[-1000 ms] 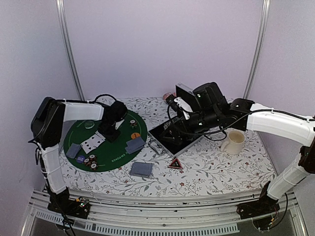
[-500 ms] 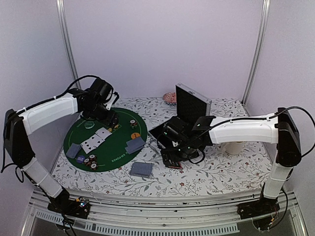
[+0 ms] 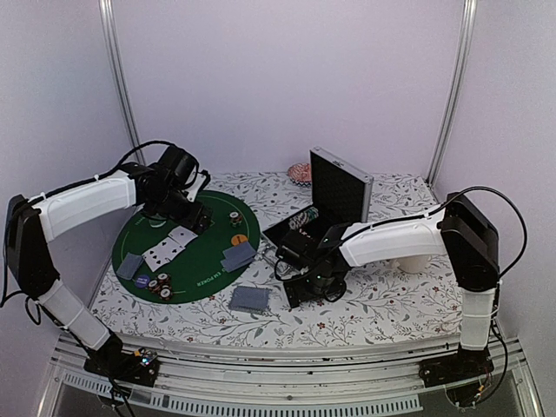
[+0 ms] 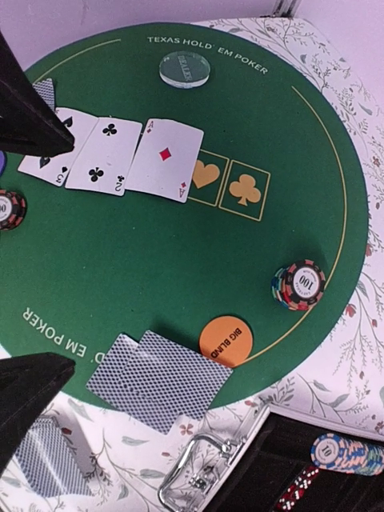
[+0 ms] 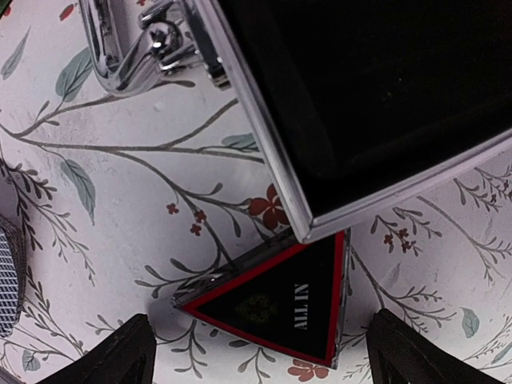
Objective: Distribute texas hold em gaming equipment
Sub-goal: Pick up the all-in button from the center of the board.
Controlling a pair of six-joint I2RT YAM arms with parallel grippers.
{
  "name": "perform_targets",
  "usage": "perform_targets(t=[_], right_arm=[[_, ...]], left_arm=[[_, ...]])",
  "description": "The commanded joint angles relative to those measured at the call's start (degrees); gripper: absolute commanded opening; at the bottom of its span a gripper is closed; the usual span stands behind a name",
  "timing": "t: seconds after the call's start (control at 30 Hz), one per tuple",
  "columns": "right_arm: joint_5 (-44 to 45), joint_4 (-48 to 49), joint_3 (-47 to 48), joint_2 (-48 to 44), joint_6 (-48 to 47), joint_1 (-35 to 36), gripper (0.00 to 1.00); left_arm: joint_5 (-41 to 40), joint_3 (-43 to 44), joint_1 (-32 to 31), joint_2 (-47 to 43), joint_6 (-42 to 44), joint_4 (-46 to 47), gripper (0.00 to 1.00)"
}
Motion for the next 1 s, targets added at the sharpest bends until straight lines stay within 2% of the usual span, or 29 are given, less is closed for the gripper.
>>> perform_targets(t=[0.0,0.27,0.6,0.77,0.97], right_arm=[[2.5,-0.7,1.7,3.0,0.0,-0.2,0.90],[2.9,-0.8,3.8,5.9,-0.7,-0.2,0.83],[3.2,-1.7,2.3,4.9,-0.5,-0.2,0.70],[3.7,-1.7,1.7,3.9,-1.0,-0.2,0.54],[4.0,-1.7,1.9,3.4,-2.4,-0.2,0.51]], left_arm=[[1.3,-0.6,-0.1,0.2,-0.1,1.1,0.87],[1.6,-0.5,-0.2,0.6,0.2,1.1,0.87],[1.9,-0.7,-0.2,0.2,0.5,1.1,0.87],[2.4,-0.6,-0.2,0.1,0.5,1.1,0.87],[2.6,-0.7,-0.2,0.0,0.5,1.1,0.87]])
